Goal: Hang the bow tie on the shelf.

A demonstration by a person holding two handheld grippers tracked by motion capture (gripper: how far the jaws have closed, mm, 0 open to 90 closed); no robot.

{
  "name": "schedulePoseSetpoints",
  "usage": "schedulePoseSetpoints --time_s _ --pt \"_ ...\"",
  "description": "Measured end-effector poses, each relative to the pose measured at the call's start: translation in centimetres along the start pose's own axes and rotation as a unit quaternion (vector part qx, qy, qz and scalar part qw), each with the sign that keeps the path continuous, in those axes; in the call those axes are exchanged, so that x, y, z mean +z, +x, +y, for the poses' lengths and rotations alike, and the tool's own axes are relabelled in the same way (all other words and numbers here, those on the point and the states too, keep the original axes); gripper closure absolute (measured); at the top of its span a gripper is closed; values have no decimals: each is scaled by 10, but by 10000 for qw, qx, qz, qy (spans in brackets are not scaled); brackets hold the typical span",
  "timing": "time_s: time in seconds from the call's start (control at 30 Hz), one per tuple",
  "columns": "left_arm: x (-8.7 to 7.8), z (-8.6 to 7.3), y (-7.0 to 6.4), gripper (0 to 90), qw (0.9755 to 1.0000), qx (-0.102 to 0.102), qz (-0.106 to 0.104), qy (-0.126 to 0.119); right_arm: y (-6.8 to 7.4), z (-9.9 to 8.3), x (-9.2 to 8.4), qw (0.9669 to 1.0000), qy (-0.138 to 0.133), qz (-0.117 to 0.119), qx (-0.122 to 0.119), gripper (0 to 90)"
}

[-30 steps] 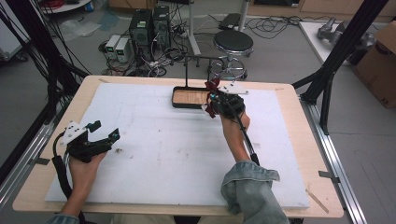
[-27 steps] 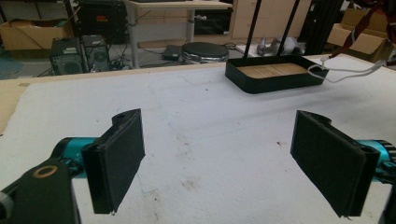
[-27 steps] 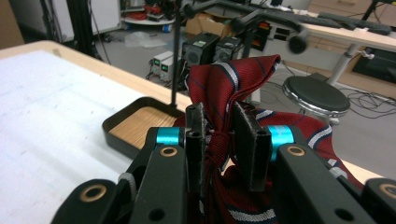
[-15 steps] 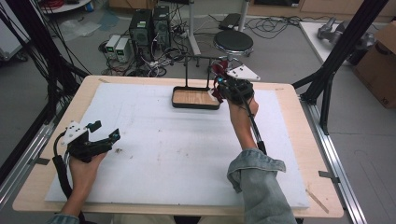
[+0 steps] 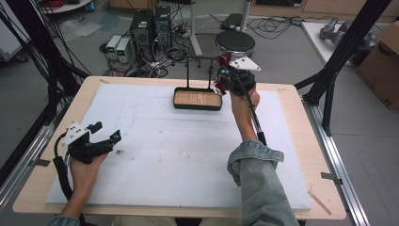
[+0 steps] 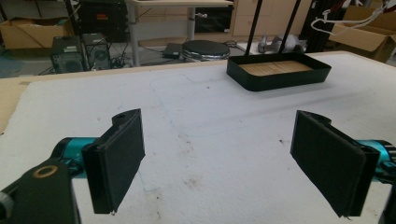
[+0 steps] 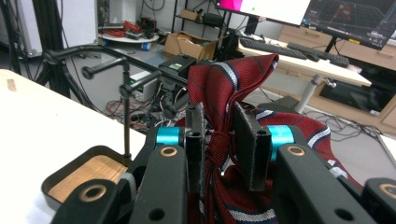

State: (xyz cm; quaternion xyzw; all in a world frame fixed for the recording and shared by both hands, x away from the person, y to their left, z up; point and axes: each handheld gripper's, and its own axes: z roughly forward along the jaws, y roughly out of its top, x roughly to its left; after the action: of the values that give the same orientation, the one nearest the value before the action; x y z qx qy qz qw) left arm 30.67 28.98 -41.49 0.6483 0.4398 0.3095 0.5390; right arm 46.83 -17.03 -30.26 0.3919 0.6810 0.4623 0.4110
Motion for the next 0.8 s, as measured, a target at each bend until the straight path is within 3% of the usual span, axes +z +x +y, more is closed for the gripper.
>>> schedulePoseSetpoints --time_s 0.13,0.47,0.8 --pt "0 0 0 178 10000 -8 -4 4 -5 -2 5 9999 20 -47 99 749" --pt "-1 0 0 178 10000 -7 0 1 -13 2 19 9999 38 -105 54 749" --pt "-1 -1 0 178 10000 1 -13 8 -31 -13 32 9986 262 -281 376 749"
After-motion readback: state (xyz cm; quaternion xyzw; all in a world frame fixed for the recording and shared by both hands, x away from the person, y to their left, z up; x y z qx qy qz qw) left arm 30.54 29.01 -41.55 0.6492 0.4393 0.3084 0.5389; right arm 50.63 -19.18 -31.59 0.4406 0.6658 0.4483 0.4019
